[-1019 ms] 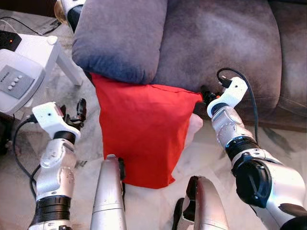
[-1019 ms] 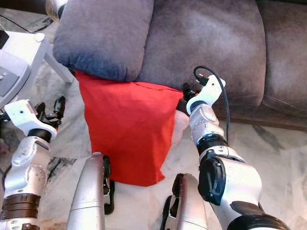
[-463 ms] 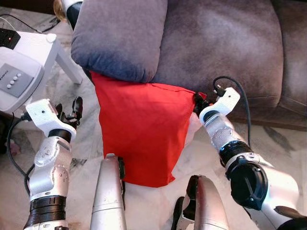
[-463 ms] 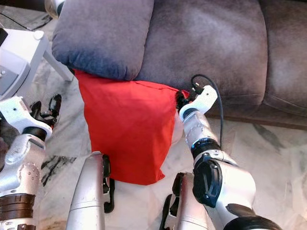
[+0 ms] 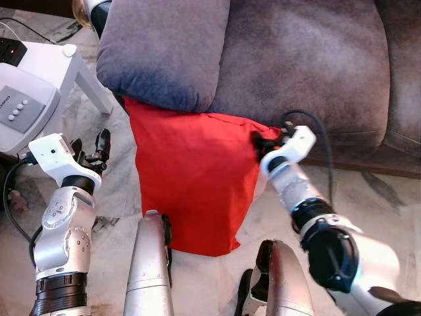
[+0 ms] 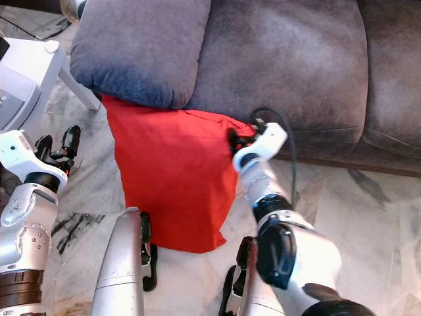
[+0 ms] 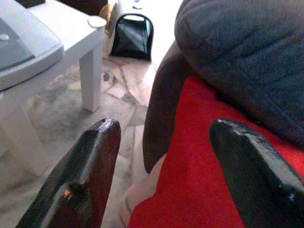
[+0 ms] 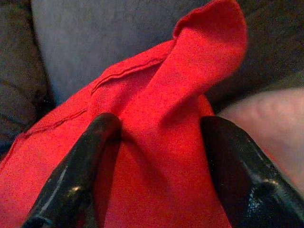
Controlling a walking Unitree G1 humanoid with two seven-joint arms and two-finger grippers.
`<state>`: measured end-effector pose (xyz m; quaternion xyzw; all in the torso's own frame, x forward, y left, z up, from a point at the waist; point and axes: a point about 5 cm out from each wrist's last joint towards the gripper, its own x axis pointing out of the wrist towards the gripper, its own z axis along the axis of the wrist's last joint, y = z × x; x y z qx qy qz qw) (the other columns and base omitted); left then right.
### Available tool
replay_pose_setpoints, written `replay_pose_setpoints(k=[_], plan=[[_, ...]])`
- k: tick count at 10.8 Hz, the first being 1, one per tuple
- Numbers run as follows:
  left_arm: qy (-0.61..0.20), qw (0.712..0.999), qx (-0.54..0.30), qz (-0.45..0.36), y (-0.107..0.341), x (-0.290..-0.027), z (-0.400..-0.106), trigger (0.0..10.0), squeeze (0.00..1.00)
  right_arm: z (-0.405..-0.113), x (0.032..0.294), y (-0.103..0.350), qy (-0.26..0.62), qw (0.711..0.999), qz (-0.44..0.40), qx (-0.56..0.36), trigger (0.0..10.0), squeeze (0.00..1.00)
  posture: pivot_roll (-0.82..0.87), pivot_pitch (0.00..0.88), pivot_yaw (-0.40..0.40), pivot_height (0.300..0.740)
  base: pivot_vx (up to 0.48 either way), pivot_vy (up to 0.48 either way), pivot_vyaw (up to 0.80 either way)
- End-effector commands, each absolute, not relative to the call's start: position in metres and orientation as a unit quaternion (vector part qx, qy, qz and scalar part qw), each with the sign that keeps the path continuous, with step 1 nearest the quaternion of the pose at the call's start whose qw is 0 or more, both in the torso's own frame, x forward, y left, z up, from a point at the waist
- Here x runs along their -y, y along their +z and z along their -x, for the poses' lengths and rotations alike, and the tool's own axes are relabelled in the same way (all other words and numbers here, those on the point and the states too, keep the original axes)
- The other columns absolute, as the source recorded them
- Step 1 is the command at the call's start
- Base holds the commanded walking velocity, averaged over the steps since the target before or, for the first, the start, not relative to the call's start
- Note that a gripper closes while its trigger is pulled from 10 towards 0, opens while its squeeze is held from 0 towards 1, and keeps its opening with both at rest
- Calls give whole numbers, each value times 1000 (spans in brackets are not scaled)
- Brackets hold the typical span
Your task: Move the pillow to the sofa from floor
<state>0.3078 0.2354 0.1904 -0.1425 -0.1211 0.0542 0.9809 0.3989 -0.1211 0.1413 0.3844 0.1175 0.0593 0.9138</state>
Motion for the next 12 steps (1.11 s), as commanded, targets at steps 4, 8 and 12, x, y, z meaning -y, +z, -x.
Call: replay_pose_setpoints(k=[4, 8, 12], plan=[[59, 982, 110, 138, 187, -238, -300, 10000, 0, -385, 116, 111, 67, 909, -377, -165, 10000, 0, 264, 489, -36, 591, 0, 0, 0], [56, 983, 106, 138, 187, -236, -300, 10000, 0, -382, 113, 107, 80, 910, -372, -166, 0, 0, 263, 479, -28, 591, 0, 0, 0], [53, 984, 102, 139, 186, -234, -302, 10000, 0, -382, 114, 106, 77, 907, -380, -164, 0, 0, 261, 477, -24, 591, 0, 0, 0]])
